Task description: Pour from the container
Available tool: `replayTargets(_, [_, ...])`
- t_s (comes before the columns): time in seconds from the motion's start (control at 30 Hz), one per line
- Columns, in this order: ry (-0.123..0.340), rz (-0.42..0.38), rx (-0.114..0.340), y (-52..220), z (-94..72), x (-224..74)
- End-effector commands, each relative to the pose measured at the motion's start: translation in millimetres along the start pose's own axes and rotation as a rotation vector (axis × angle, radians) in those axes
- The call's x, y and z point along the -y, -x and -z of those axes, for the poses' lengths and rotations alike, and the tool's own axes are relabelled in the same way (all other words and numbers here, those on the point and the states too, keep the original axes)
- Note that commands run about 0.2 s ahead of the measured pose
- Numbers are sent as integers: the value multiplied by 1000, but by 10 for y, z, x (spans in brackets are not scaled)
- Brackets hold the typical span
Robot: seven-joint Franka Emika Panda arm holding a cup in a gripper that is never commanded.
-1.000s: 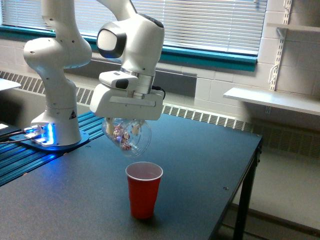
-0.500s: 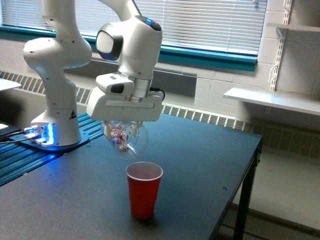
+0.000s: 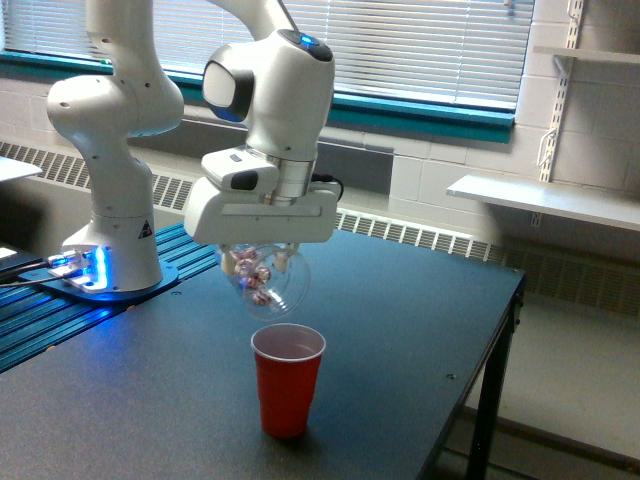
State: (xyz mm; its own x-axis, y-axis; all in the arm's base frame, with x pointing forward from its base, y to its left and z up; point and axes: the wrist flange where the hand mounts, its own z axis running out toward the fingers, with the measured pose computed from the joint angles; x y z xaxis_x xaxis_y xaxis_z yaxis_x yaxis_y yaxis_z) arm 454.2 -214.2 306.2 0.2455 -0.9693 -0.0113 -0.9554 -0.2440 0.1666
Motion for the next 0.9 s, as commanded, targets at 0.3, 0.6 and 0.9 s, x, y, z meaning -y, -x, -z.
replayTargets(0.3, [-5, 23, 86, 144, -35, 114])
replayTargets(0.6, [-13, -1, 111, 105, -56, 78])
replayTargets(0.9, [-15, -5, 129, 120, -66, 83])
